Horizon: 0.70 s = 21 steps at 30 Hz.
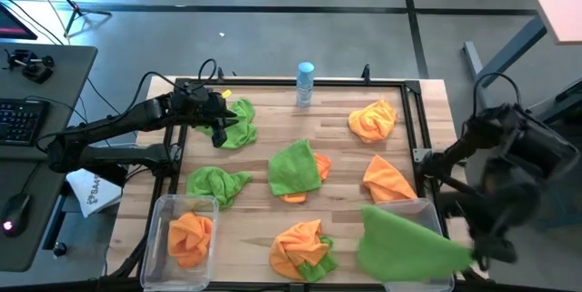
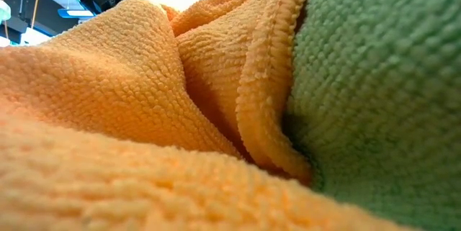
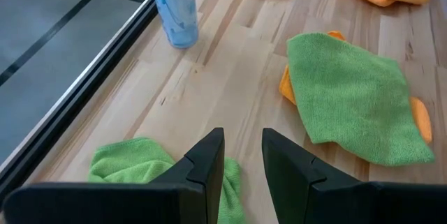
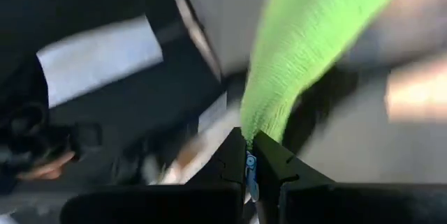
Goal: Sort microfiber towel by color & place in baskets
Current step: Put the green microfiber cloth into the right transparent bin
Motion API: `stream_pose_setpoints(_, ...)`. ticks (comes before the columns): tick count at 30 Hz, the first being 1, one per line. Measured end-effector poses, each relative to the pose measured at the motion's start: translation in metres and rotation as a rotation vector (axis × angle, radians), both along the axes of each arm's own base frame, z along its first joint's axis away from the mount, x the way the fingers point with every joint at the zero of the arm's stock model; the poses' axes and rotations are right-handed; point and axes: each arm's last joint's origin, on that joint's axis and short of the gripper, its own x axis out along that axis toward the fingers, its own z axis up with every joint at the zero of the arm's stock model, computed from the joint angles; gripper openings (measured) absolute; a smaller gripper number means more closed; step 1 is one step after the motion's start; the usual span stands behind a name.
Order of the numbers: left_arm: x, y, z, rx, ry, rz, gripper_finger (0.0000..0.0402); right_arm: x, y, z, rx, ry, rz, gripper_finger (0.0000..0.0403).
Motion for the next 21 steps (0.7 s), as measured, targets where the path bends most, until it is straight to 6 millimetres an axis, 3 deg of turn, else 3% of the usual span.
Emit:
stream_pose_setpoints(4,0.0,0.0,0.0,0.0,0.0,0.0,0.0087,-0.024,0.01,0.002,0.037,0.34,0.072,0.0)
stream_pose_setpoints(7,0.0,0.0,0.0,0.0,0.0,0.0,0.0087,-0.033,0.012,0.004,0.043,0.447,0.145,0.0)
stream_pose_setpoints(15,0.0,0.0,0.0,-0.016,-0.007,0.019,0.0087,-0.035,0.013,0.004,0.039,0.465,0.156,0.0)
stream_pose_setpoints(21,0.0,0.0,0.0,-0.016,-0.007,0.02,0.0087,-0.023,0.017,-0.011,-0.071,0.123,-0.011,0.0)
